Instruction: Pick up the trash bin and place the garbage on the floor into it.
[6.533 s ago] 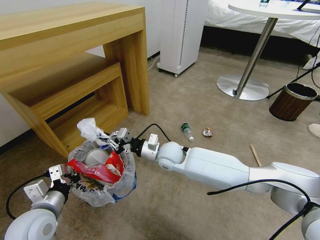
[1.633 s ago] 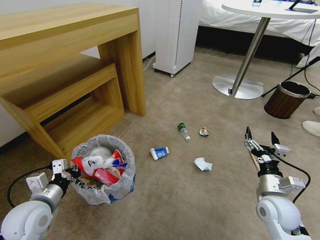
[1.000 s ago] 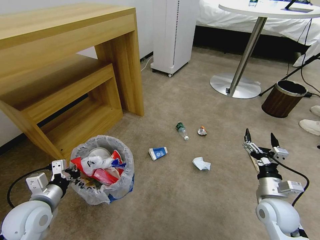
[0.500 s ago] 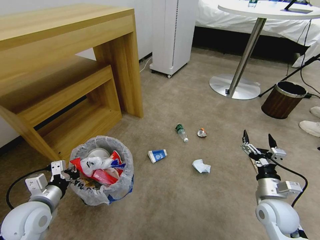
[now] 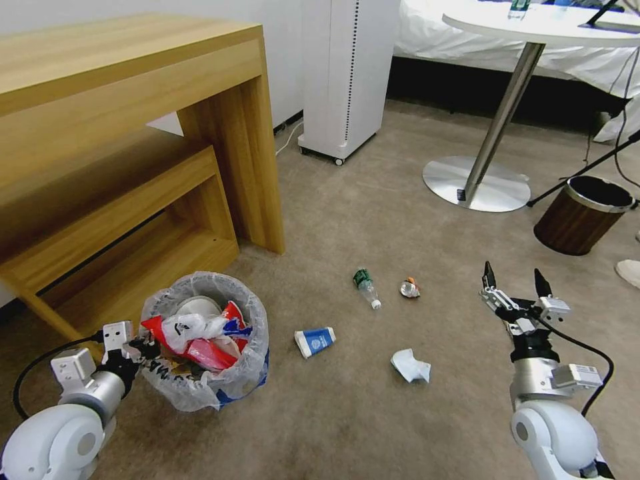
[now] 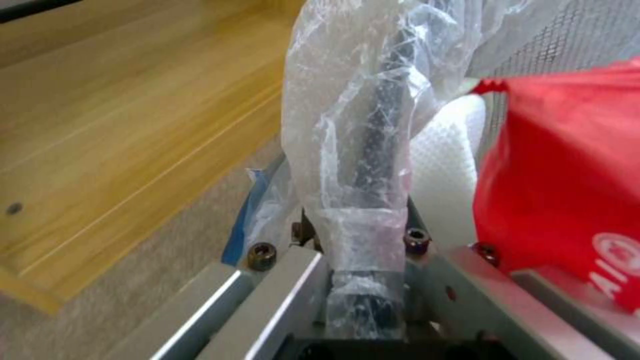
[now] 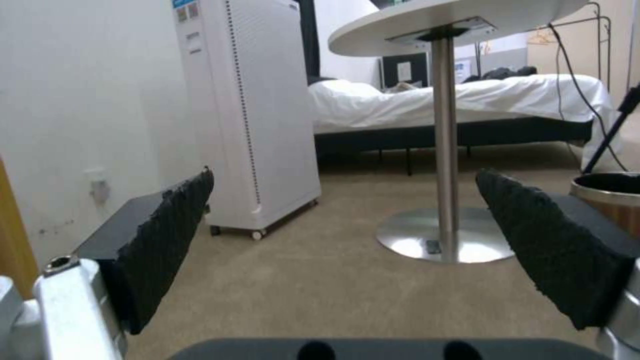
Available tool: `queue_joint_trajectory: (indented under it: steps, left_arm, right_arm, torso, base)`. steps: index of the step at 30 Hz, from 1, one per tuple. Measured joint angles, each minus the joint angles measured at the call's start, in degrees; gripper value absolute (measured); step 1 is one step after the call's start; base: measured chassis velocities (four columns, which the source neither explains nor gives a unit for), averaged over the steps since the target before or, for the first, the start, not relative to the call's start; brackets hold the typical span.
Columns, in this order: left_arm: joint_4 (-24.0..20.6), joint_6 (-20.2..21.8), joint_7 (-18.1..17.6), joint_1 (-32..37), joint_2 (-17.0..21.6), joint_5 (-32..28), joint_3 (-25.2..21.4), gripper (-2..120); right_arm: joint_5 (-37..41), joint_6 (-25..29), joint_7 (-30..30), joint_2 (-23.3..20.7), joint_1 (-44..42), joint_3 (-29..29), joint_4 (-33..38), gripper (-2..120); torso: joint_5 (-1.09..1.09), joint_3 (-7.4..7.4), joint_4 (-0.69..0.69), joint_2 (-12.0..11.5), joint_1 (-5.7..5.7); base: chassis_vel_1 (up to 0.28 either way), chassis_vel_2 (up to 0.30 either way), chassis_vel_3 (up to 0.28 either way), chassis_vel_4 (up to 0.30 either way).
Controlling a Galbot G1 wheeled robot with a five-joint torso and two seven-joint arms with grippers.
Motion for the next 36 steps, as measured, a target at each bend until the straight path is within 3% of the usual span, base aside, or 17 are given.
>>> queue_joint_trajectory:
  steps: [13, 24, 36]
  left_arm:
    - [0.0, 1.7, 1.4, 0.3, 1.2, 0.0, 0.2, 1]
    - [0.9, 5.7, 8.7, 2.6, 7.3, -0.1, -0.6, 1]
    - [0.7, 6.5, 12.4, 2.8, 9.5, 0.0, -0.8, 1]
  right_arm:
    - [0.3, 1.4, -1.6, -0.3, 0.4, -0.9, -1.1, 100]
    - [0.9, 2.8, -2.7, -0.4, 1.2, -1.8, -2.6, 100]
    - [2.1, 2.0, -2.7, -1.2, 0.8, -2.3, -2.6, 100]
  torso:
    - [0.0, 0.0, 0.0, 0.0, 0.0]
    - [0.0, -0.01, 0.0, 0.0, 0.0]
    - [0.0, -0.01, 0.0, 0.0, 0.0]
  base:
    - [-0.106, 0.104, 0.108, -0.103]
    - [0.0, 0.0, 0.0, 0.0]
    - [0.0, 0.0, 0.0, 0.0]
